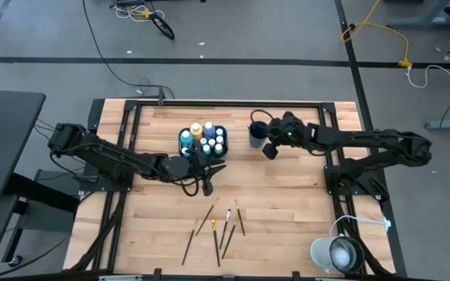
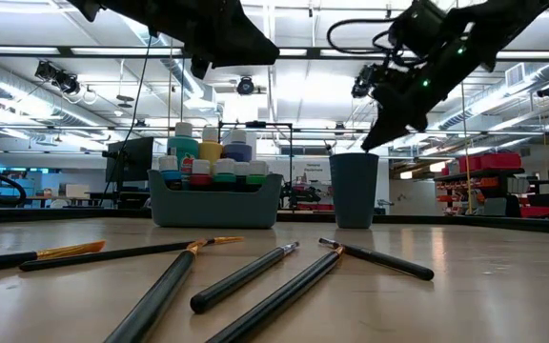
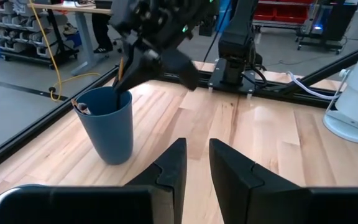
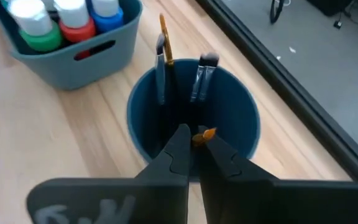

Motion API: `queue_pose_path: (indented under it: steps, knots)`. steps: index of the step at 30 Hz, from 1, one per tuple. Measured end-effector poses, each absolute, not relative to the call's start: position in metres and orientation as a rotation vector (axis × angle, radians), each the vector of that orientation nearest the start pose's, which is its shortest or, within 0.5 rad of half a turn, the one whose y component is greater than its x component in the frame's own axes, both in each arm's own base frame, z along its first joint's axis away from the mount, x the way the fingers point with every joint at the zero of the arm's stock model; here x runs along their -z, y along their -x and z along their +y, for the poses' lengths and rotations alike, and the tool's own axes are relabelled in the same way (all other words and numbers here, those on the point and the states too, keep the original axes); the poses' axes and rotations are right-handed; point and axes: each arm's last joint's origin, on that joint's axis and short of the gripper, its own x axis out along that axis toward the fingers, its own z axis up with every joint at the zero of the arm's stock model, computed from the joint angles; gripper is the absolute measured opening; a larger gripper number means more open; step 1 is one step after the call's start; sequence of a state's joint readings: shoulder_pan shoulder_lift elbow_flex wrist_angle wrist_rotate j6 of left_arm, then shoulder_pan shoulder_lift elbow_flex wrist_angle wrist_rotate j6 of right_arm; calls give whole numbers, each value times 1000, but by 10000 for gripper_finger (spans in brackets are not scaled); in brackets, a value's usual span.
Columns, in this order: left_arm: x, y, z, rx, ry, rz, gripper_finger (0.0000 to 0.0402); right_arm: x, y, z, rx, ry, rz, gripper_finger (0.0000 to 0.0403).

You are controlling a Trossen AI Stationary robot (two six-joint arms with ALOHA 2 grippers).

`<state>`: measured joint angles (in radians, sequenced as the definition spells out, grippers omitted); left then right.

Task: Pick & Place Paint Supplies
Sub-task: Put the gold paint brush into the blue cup

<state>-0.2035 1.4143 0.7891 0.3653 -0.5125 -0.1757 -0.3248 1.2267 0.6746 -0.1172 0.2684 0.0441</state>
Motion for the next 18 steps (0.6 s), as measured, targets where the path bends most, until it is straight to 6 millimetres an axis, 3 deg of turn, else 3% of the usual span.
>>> queue_pose_path:
  steps: [8, 18]
  knots:
    - [-246, -299, -47, -327, 81, 217, 78, -199, -242, -102, 594, -91, 675, 30]
    - [-246, -299, -47, -327, 81, 217, 78, -201, -243, -107, 569, -95, 634, 75]
